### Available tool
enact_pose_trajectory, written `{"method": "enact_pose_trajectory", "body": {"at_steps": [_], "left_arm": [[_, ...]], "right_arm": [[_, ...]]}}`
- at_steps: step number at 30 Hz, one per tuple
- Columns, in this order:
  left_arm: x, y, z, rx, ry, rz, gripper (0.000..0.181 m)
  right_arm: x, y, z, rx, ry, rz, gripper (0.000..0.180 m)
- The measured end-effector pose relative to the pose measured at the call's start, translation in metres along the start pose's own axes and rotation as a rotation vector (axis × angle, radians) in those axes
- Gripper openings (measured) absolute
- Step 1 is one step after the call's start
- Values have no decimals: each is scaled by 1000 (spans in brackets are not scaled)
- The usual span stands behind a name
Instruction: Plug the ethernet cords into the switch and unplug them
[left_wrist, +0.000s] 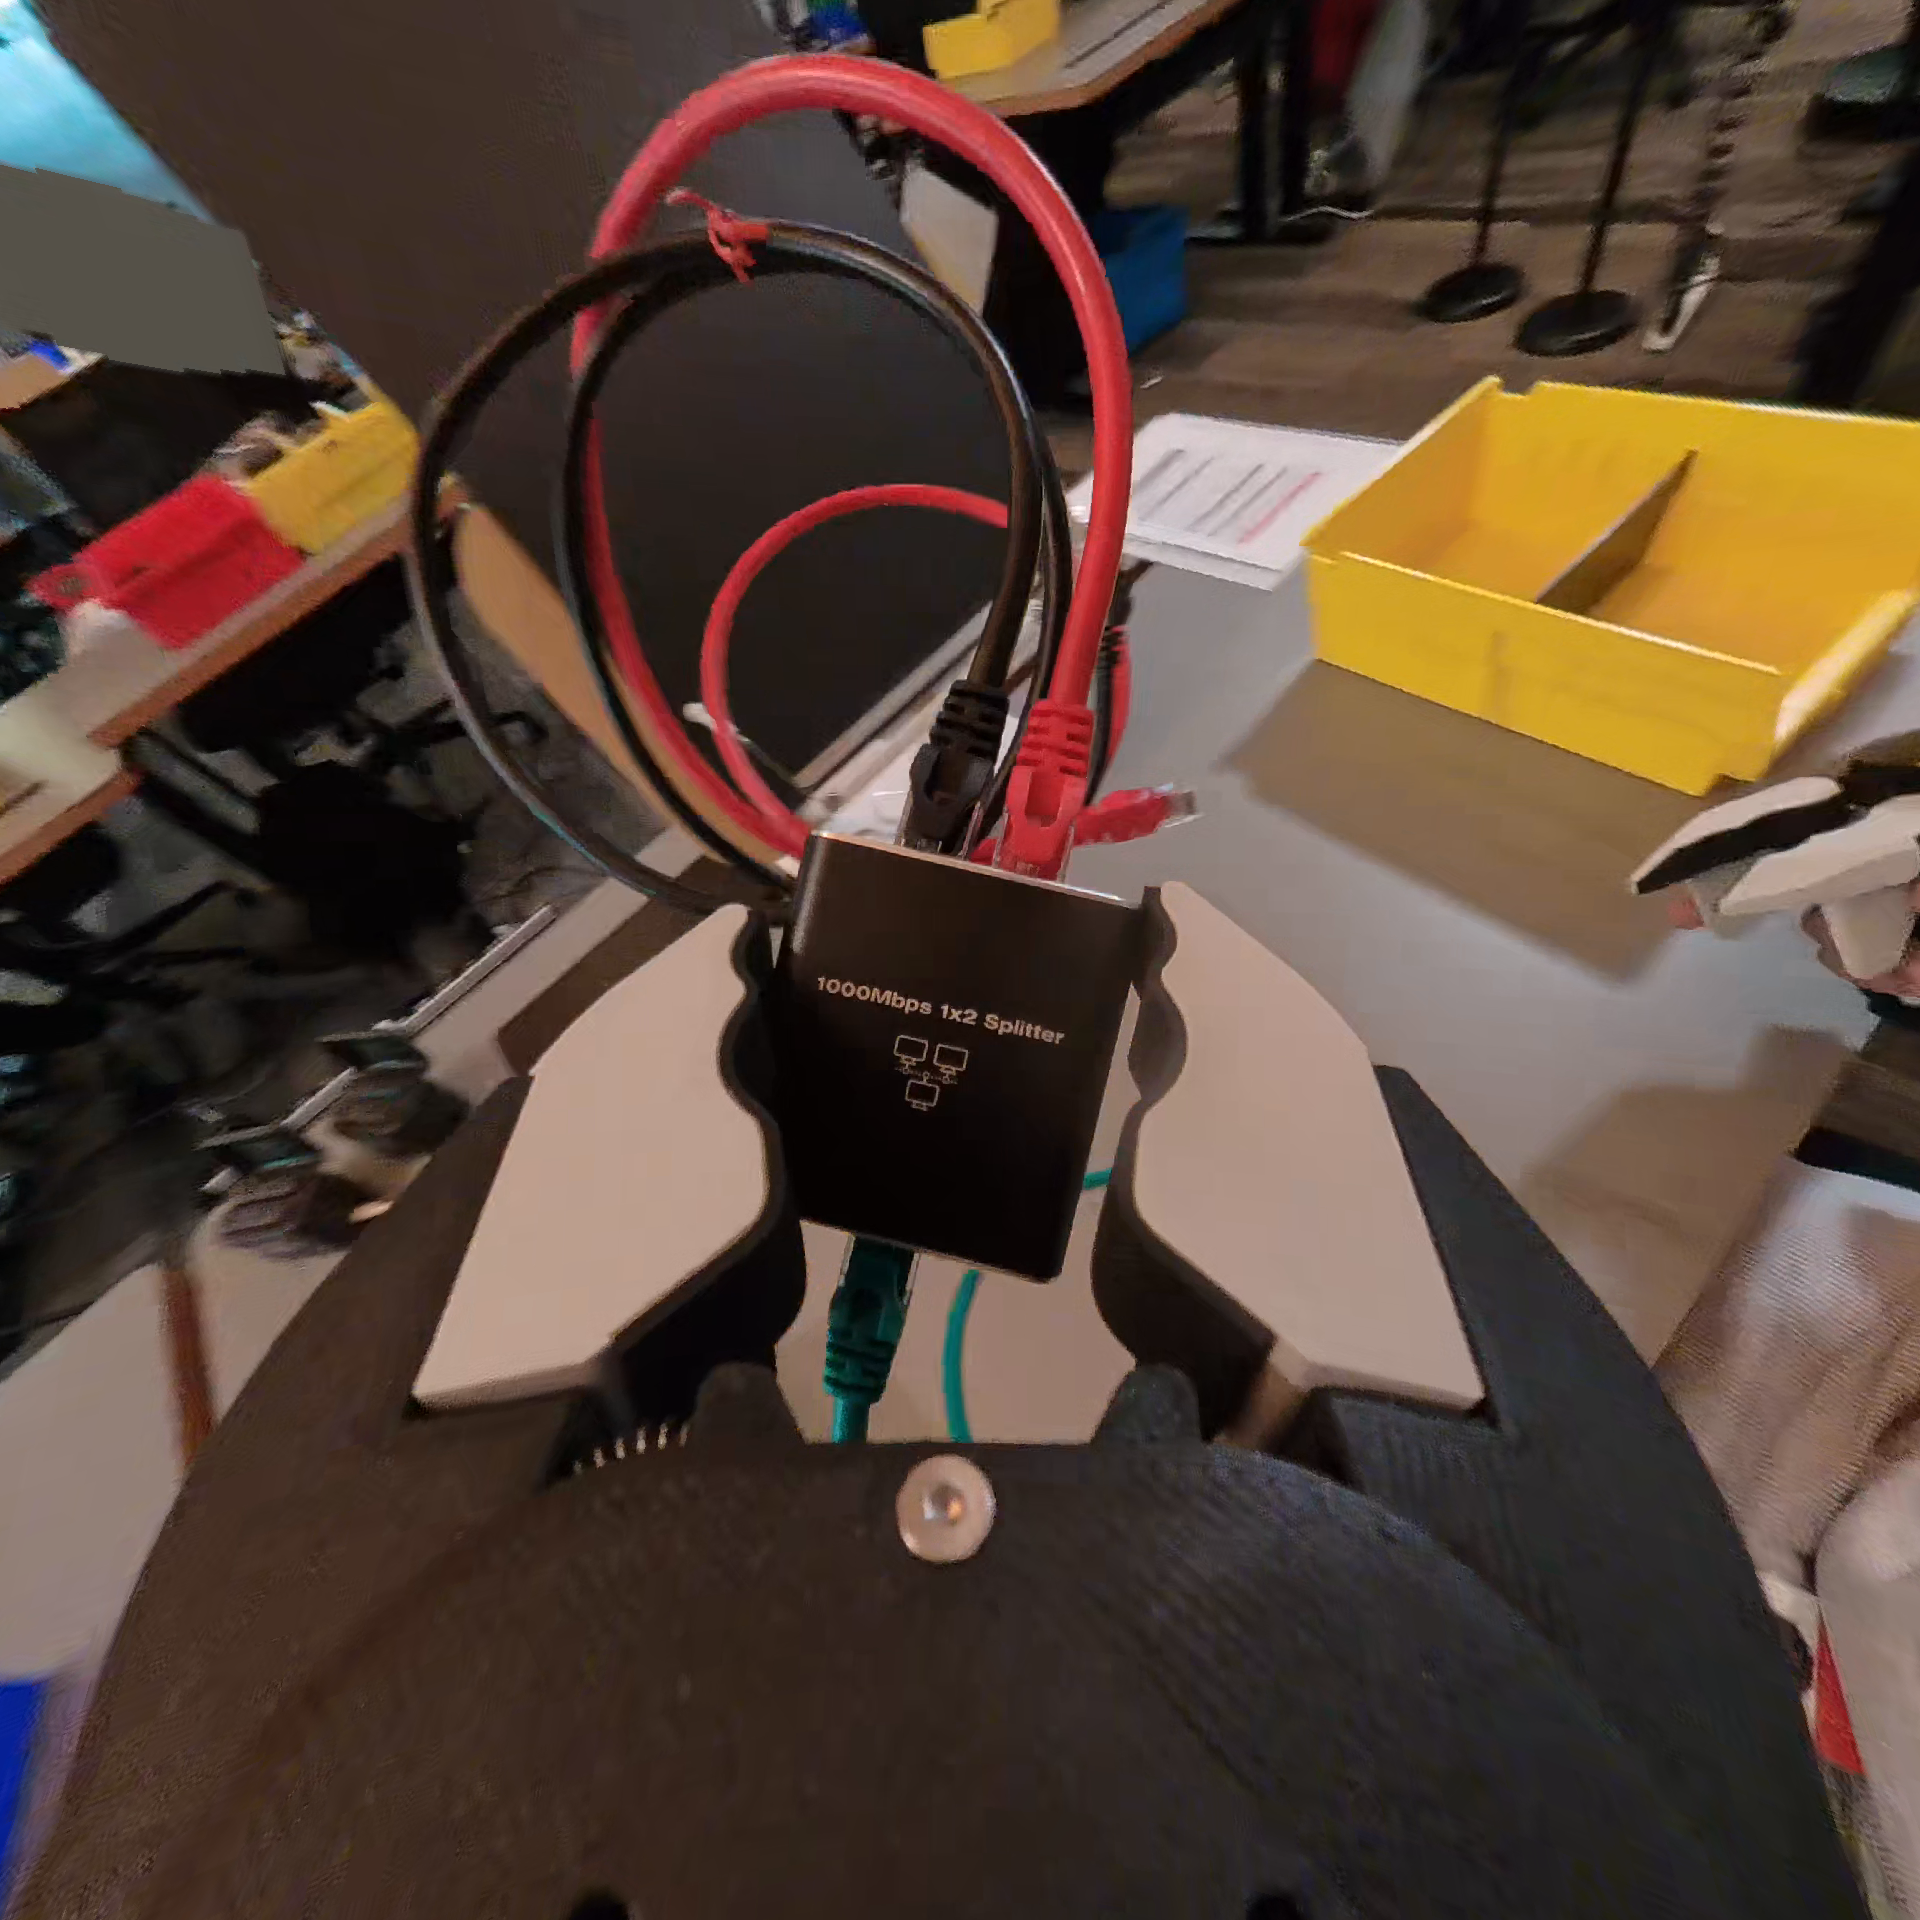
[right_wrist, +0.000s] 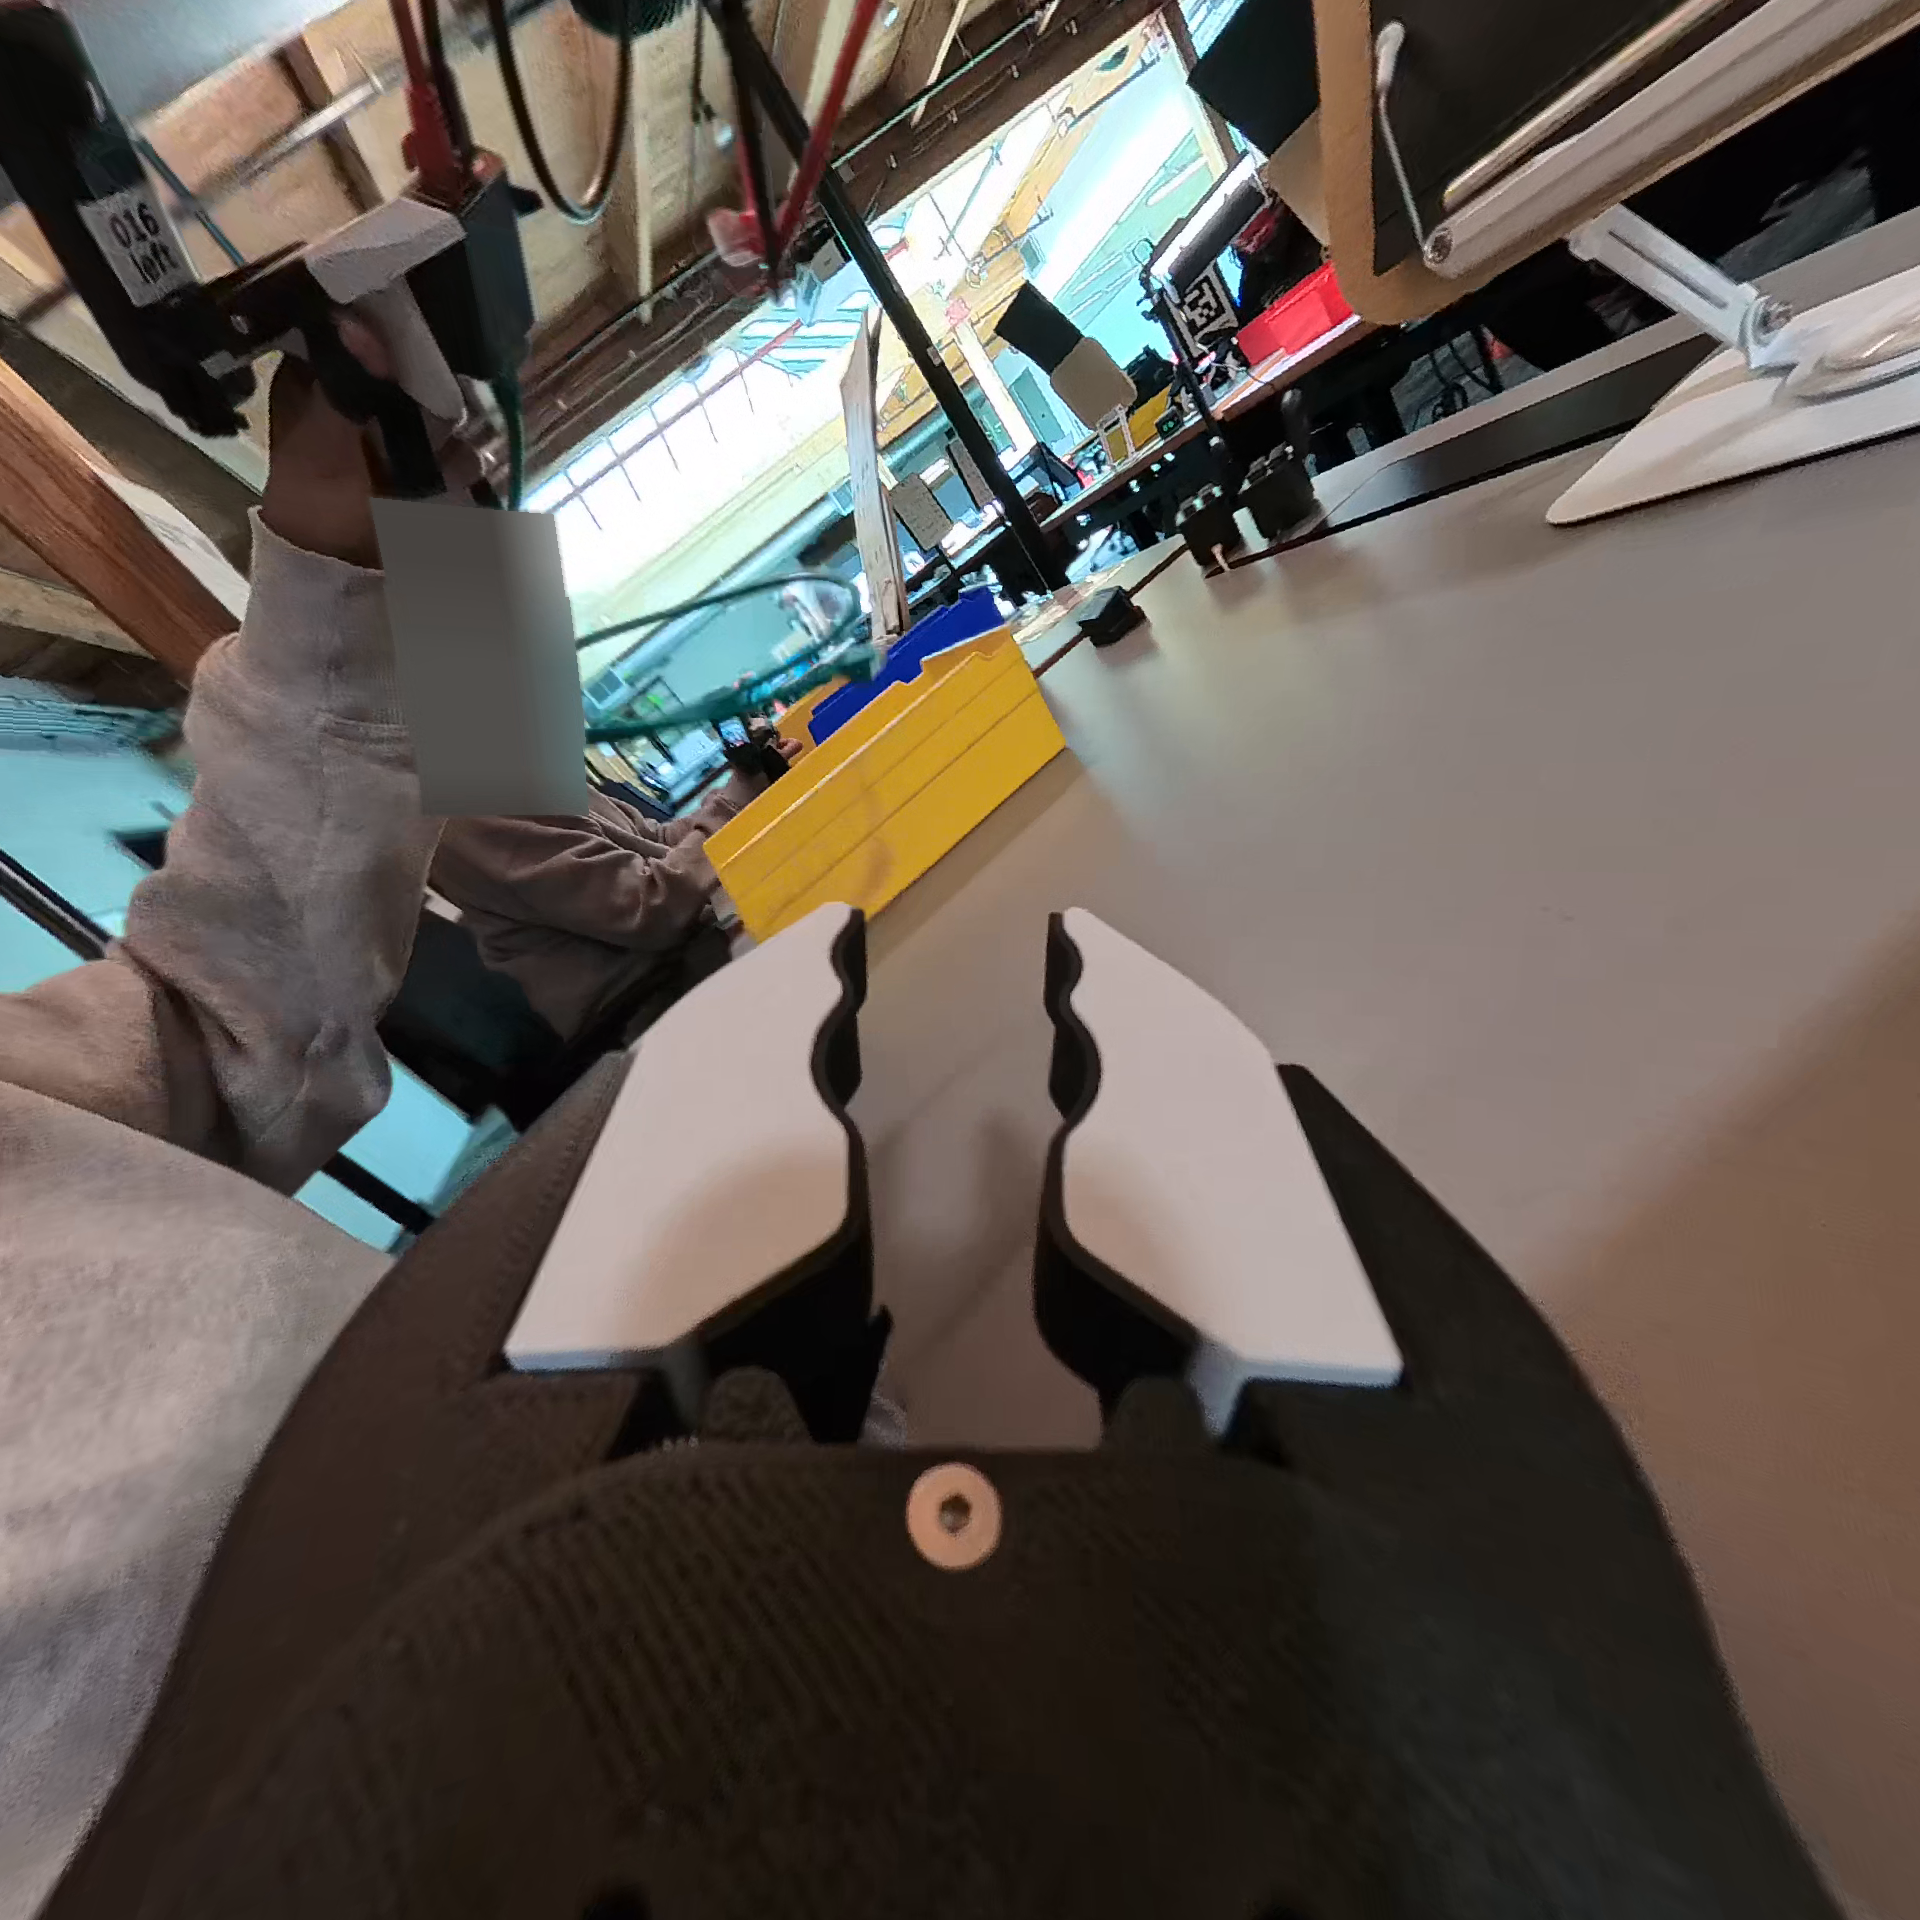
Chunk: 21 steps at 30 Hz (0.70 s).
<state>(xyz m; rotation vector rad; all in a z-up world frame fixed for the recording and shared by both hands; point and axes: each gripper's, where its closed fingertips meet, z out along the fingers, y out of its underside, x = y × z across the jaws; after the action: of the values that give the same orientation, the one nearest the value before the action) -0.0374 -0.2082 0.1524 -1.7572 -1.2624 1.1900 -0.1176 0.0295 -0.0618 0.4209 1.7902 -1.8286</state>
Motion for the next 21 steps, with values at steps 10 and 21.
{"method": "enact_pose_trajectory", "body": {"at_steps": [10, 21], "left_arm": [[124, 147, 143, -37, 332, -379, 68], [173, 179, 164, 28, 319, -278, 68]], "right_arm": [[-14, 19, 10, -134, 51, -371, 28], [7, 30, 51, -134, 67, -209, 35]]}}
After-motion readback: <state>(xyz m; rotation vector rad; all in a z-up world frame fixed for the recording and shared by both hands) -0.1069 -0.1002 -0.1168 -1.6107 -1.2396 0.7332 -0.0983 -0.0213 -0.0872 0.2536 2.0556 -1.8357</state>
